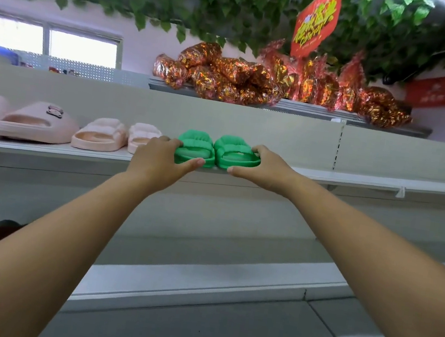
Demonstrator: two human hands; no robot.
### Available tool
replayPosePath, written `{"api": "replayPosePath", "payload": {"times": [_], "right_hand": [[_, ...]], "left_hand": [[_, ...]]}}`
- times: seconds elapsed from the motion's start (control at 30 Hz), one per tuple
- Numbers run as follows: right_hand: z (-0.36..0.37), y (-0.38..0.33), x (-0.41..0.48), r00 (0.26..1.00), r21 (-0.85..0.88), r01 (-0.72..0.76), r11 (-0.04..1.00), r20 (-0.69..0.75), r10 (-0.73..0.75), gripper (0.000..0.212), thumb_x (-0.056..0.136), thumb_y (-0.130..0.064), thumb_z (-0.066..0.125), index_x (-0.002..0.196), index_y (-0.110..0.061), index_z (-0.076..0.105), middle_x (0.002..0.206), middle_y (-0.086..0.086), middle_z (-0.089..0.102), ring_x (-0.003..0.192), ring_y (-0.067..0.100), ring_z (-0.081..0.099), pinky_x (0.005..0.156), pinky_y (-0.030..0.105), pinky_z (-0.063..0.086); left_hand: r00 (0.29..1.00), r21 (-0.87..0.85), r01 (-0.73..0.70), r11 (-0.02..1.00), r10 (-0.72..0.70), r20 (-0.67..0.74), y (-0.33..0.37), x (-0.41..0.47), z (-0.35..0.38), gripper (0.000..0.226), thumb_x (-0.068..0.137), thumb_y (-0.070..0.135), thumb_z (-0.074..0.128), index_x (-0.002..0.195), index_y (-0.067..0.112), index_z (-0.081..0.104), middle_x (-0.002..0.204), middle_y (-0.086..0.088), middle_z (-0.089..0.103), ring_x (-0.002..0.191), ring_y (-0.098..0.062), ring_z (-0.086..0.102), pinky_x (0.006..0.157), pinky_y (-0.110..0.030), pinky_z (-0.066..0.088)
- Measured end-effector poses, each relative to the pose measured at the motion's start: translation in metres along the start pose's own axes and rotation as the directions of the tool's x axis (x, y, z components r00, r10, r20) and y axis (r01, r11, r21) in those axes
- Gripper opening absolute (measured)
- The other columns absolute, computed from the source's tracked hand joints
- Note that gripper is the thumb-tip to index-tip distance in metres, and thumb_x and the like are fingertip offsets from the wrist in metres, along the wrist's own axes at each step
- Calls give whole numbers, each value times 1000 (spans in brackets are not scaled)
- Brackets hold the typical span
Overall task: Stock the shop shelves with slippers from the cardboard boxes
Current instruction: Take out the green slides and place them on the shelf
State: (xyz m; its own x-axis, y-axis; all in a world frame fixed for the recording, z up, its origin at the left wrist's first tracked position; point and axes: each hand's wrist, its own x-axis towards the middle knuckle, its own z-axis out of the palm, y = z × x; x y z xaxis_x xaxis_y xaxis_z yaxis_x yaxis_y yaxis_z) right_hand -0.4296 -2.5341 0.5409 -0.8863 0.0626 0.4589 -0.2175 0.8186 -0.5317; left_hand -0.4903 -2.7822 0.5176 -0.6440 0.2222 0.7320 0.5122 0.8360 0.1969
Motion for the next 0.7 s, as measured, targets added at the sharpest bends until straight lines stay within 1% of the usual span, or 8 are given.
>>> {"api": "replayPosePath", "payload": {"times": [0.07, 0.13, 0.23, 0.33, 0.4, 0.5, 0.6, 0.7], "right_hand": [[5, 5, 9, 1000, -24, 3, 1000, -6, -3, 75, 79, -56, 79, 136, -18, 49, 123, -1, 56, 104, 13, 57, 84, 28, 48], [11, 10, 16, 1000, -76, 8, 997, -23, -9, 77, 81, -56, 75, 142, -18, 47, 131, 3, 49, 110, 16, 53, 91, 29, 44], [18, 17, 25, 999, -114, 19, 993, -42, -24, 83, 85, -58, 71, 150, -17, 41, 137, 6, 44, 120, 20, 49, 98, 29, 40], [22, 22, 36, 999, -149, 33, 988, -29, -38, 81, 86, -60, 68, 150, -18, 41, 138, 7, 45, 121, 21, 50, 97, 29, 40], [24, 24, 45, 999, -162, 39, 986, -16, -42, 79, 87, -58, 68, 149, -18, 41, 140, 8, 46, 121, 21, 50, 96, 28, 40], [28, 28, 58, 999, -171, 38, 984, -10, -40, 78, 88, -58, 67, 150, -19, 41, 141, 7, 47, 116, 18, 49, 96, 30, 41], [38, 34, 66, 1000, -216, 12, 976, -18, -17, 83, 87, -69, 58, 153, -24, 35, 145, 4, 45, 123, 20, 50, 100, 38, 46], [42, 33, 68, 999, -294, -5, 956, -32, -5, 85, 86, -73, 48, 156, -28, 31, 150, 1, 43, 128, 22, 50, 100, 44, 47]], "left_hand": [[1000, 53, -18, 998, 19, -16, -6, 9, 6, 86, 85, 82, 46, 137, 14, 59, 126, -10, 65, 114, -28, 59, 89, -42, 49], [998, 91, -41, 995, 46, -46, -12, 16, 12, 83, 86, 80, 47, 131, 14, 63, 121, -9, 67, 110, -28, 59, 86, -40, 46], [994, 70, -46, 996, 53, -93, -21, 21, 25, 78, 86, 78, 48, 124, 13, 68, 116, -7, 68, 106, -26, 60, 82, -39, 46], [981, 100, -15, 995, 34, -189, -27, 20, 40, 72, 87, 77, 50, 118, 16, 71, 114, -4, 71, 101, -27, 64, 75, -37, 48], [966, 168, 9, 986, 35, -255, -23, 20, 48, 66, 87, 77, 52, 106, 18, 75, 103, -2, 75, 95, -26, 67, 67, -33, 42], [949, 206, 47, 977, 20, -314, -18, 22, 54, 60, 87, 75, 51, 93, 21, 78, 90, 2, 76, 88, -23, 68, 67, -31, 34], [945, 241, 75, 967, 8, -326, -18, 22, 55, 62, 88, 76, 45, 90, 23, 76, 83, 3, 73, 82, -22, 67, 64, -30, 32], [963, 210, 121, 970, -63, -262, -14, 25, 49, 61, 87, 78, 45, 94, 25, 74, 75, 4, 62, 71, -21, 56, 54, -26, 30]]}}
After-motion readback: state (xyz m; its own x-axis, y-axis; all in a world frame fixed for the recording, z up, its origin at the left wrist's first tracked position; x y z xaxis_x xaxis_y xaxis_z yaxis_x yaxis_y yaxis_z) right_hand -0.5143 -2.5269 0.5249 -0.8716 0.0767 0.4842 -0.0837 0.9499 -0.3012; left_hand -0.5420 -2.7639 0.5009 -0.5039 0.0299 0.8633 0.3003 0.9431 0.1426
